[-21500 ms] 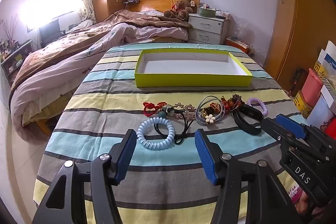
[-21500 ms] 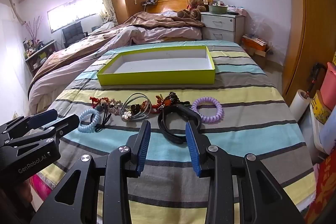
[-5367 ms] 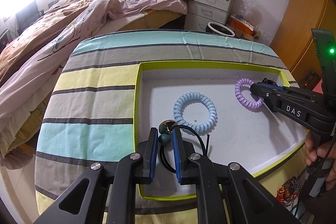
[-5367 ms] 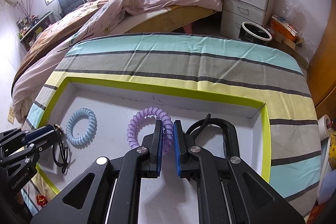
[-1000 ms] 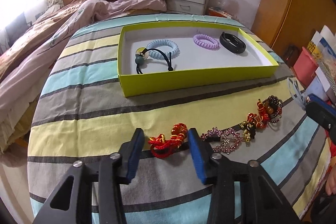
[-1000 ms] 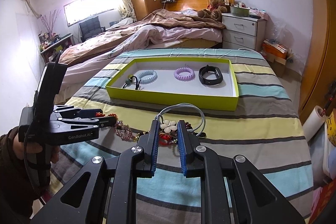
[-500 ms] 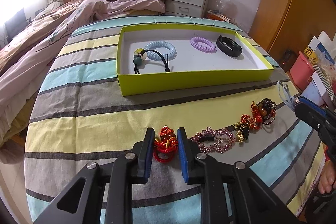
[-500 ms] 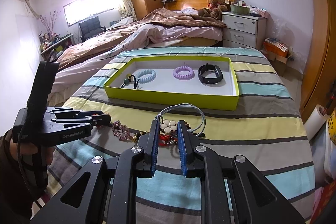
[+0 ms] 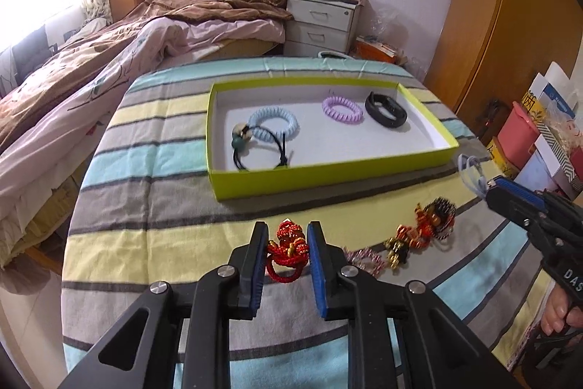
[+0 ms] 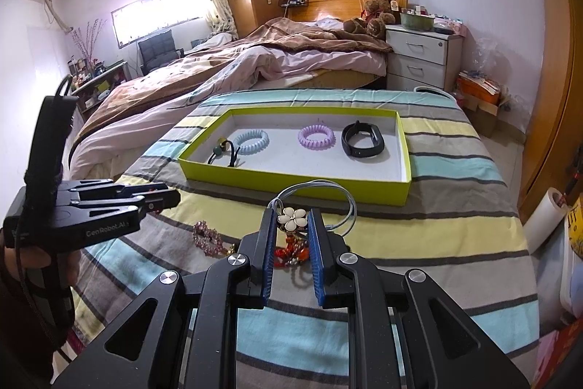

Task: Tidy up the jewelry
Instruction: 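Carry both items into the green box and open both grippers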

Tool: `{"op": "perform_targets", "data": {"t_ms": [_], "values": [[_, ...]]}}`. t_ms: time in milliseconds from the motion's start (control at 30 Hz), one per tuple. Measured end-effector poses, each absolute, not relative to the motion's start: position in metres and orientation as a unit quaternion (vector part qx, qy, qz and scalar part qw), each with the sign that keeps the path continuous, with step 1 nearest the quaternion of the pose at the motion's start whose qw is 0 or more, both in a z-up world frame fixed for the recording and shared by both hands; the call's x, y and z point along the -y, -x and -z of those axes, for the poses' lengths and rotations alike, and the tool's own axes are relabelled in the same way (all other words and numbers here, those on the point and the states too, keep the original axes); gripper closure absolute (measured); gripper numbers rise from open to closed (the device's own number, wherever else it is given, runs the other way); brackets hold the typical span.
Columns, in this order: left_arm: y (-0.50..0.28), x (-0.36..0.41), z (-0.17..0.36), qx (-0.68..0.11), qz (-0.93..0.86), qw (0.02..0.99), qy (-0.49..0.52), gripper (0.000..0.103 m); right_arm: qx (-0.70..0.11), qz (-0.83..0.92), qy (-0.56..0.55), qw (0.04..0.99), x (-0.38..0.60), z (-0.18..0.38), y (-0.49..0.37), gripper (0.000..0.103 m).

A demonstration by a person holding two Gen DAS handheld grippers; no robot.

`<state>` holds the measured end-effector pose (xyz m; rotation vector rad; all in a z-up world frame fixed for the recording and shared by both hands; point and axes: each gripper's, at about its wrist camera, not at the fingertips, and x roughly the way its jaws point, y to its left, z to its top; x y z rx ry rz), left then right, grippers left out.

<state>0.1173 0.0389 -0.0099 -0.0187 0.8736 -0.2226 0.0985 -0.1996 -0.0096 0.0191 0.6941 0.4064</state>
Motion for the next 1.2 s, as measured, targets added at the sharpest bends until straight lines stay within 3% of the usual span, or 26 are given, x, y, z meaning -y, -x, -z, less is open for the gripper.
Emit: {"op": "perform_targets", "data": {"t_ms": [600, 1200], "values": [[-0.191, -0.011, -0.018, -0.406, 0.137, 0.904, 0.011, 0.081, -0.372, -0.205, -0.002, 0.905, 0.201, 0.011, -0.172, 0.085], [-0.280, 0.013, 0.023, -0.445, 0.137, 0.885, 0.014, 0.081, -0.412, -0.194, 0.017, 0.890, 0.202, 0.042, -0.220, 0.085]]}}
